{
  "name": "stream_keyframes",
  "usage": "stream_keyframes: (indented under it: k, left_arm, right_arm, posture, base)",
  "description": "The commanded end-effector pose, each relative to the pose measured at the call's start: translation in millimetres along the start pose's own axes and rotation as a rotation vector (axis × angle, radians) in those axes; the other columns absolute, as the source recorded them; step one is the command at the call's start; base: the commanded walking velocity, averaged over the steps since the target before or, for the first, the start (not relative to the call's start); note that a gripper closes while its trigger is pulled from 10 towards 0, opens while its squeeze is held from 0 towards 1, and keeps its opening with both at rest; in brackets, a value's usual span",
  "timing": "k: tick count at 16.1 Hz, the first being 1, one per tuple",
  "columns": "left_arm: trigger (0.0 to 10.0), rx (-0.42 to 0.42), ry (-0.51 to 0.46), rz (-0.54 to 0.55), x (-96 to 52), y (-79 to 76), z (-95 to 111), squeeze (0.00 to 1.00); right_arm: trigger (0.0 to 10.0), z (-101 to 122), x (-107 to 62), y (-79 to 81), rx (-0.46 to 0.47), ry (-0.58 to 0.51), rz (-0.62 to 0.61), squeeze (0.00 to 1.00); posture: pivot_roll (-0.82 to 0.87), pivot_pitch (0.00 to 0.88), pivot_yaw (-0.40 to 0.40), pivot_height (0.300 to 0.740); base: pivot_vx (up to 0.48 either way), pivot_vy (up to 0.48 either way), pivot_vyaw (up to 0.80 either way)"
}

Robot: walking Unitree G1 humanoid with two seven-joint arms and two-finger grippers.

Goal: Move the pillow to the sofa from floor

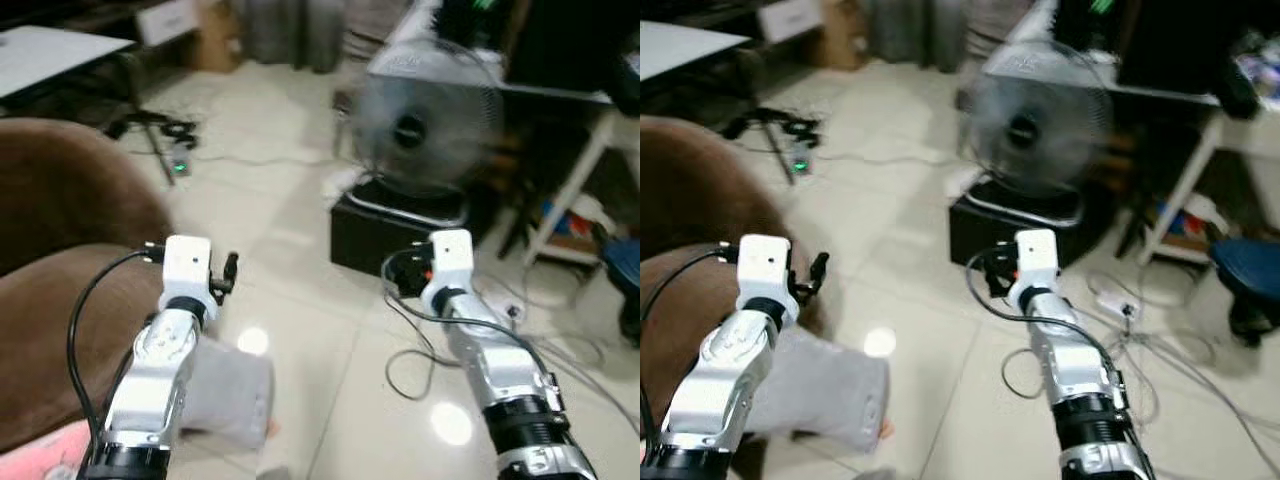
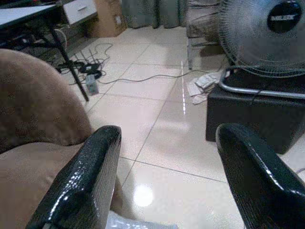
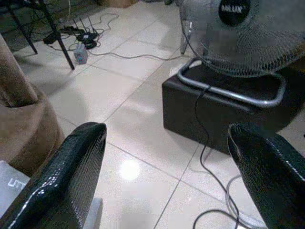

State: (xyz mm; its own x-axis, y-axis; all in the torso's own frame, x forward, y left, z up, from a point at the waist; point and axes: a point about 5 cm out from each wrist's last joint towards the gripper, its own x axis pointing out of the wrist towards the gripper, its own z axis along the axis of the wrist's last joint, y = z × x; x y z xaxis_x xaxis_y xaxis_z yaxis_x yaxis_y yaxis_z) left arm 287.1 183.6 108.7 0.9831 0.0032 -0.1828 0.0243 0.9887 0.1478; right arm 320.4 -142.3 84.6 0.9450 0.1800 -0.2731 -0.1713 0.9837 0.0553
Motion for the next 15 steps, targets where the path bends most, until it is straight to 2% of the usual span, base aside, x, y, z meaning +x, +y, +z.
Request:
stream_keyframes:
  k: [1,2,5,15]
  left_arm:
    - [10.0,0.017,0.008,0.004,0.0,2.1,-0.4,0.00]
    - [10.0,0.016,0.009,0.005,-0.5,1.8,-0.5,0.00]
    - [10.0,0.016,0.008,0.008,-0.6,1.4,-0.5,0.00]
    - [10.0,0.032,0.005,0.014,0.4,2.6,1.0,0.00]
  right_arm:
    - [10.0,-0.9,1.0,2.4,0.011,0.012,0.004,0.00]
    - [10.0,-2.6,1.1,1.7,0.001,0.024,0.005,0.00]
    - [10.0,-4.9,1.4,-1.0,0.025,0.038,-0.009,0.00]
    - [10.0,-2.9,3.5,-0.5,0.019,0.038,0.002,0.00]
  posture:
    - [0.03,0.000,0.028,0.740]
    - [0.03,0.000,0.023,0.740]
    - [0.03,0.000,0.019,0.740]
    - [0.03,0.000,0.015,0.740]
  base:
    - [0.000,0.000,0.80]
    - [0.000,0.247,0.61]
    - [0.000,0.319,0.00]
    - [0.000,0.352,0.00]
